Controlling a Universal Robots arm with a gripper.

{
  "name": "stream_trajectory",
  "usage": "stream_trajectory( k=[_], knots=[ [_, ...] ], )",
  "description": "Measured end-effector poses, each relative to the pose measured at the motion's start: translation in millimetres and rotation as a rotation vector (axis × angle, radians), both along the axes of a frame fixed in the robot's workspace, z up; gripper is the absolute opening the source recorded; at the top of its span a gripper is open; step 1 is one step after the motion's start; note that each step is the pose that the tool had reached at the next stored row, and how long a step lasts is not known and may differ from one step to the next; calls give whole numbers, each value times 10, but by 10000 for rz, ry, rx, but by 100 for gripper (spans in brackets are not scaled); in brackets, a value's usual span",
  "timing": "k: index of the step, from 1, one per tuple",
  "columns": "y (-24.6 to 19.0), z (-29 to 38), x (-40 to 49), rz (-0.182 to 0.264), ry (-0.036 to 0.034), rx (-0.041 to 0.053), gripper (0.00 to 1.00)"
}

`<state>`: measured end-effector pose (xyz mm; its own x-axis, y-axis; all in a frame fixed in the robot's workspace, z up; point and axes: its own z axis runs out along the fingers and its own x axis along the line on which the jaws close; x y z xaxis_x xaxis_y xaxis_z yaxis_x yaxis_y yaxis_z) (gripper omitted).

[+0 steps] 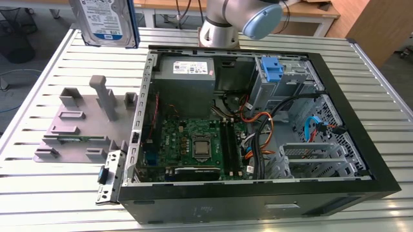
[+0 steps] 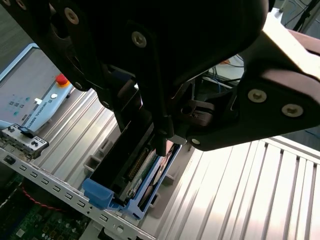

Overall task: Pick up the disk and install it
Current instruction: 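Pick up the disk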

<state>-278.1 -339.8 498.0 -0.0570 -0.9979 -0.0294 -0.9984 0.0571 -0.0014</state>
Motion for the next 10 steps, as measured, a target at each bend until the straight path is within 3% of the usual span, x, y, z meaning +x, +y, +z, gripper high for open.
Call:
stream_trajectory(
  k=[10],
  knots=[
    [0, 0, 295, 0, 1, 0, 35]
  ],
)
